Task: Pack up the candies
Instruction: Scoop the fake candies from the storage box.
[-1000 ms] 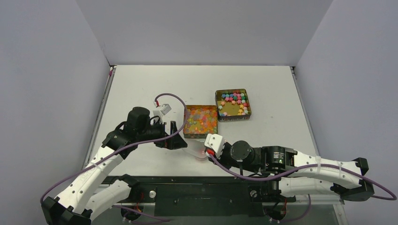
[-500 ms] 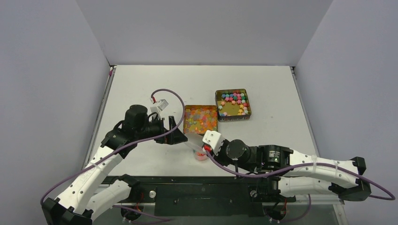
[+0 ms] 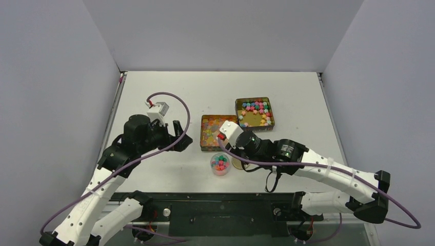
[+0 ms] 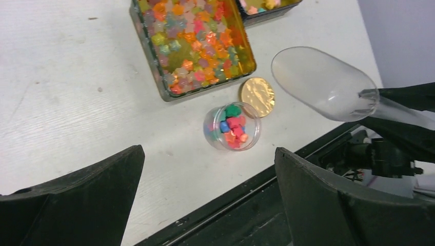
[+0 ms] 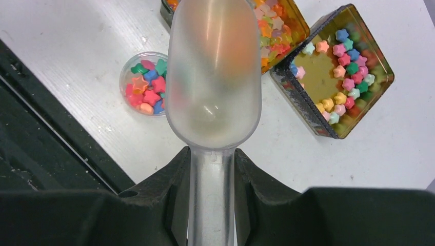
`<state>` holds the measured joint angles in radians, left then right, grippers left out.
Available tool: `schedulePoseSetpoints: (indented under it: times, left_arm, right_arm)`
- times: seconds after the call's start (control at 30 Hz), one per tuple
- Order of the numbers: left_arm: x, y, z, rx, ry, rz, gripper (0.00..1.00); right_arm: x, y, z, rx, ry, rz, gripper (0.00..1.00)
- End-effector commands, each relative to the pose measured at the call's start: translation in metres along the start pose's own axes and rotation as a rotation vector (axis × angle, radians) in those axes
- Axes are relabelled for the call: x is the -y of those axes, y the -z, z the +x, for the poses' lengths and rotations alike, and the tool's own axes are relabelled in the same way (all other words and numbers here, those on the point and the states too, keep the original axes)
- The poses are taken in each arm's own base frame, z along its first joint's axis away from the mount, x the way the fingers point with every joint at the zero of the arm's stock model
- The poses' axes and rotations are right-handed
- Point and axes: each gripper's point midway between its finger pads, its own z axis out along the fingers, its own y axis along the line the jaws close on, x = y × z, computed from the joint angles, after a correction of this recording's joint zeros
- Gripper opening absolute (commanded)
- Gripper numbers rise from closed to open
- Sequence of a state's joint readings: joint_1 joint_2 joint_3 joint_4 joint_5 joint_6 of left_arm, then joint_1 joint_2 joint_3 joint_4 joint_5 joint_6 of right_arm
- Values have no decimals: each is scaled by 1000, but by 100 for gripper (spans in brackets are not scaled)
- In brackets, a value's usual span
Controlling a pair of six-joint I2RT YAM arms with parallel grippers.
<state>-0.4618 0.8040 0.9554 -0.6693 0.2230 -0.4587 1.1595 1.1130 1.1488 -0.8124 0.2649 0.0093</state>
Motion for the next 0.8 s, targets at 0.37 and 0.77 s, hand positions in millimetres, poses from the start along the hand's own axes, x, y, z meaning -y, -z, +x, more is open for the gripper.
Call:
schedulePoseSetpoints:
  times: [0.37, 0.77]
  left_arm:
    - [-37, -7, 21, 7, -91, -105, 96]
    - [-47, -14, 24, 62, -92, -127, 96]
  right_arm:
    - [44, -21, 17, -416, 23, 116, 0]
    - [54, -59, 22, -652, 95, 150, 0]
